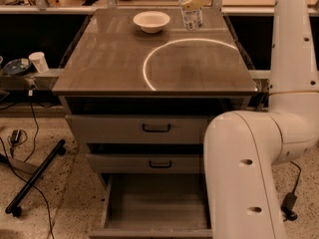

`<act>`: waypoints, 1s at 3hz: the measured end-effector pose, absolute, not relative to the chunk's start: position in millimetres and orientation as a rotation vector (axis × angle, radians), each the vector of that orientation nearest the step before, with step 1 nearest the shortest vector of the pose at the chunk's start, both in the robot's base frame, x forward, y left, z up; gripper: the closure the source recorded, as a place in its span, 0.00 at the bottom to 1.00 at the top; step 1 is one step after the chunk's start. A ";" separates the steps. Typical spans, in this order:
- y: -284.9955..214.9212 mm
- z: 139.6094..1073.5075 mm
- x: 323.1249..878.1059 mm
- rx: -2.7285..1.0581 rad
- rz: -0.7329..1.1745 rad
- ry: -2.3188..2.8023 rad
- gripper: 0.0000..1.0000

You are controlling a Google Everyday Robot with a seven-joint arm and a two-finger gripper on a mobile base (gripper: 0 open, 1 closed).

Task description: Place blue plastic bottle into bottom drawer

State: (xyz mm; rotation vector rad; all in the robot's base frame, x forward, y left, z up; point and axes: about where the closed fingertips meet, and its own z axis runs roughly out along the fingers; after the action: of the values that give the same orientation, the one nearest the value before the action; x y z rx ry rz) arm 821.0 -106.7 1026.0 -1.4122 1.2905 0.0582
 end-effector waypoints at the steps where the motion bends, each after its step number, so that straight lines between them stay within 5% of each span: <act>1: -133.9 1046.7 800.9 -1.374 -0.032 1.314 1.00; 3: -137.9 1065.4 791.5 -1.349 -0.069 1.276 1.00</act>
Offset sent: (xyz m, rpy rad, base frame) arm -0.0927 -0.0230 0.0028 -0.0277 -0.0807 -0.1278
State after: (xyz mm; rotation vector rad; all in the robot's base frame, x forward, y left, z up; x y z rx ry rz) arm 791.5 -137.9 1065.4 -1.3491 1.2760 -0.0687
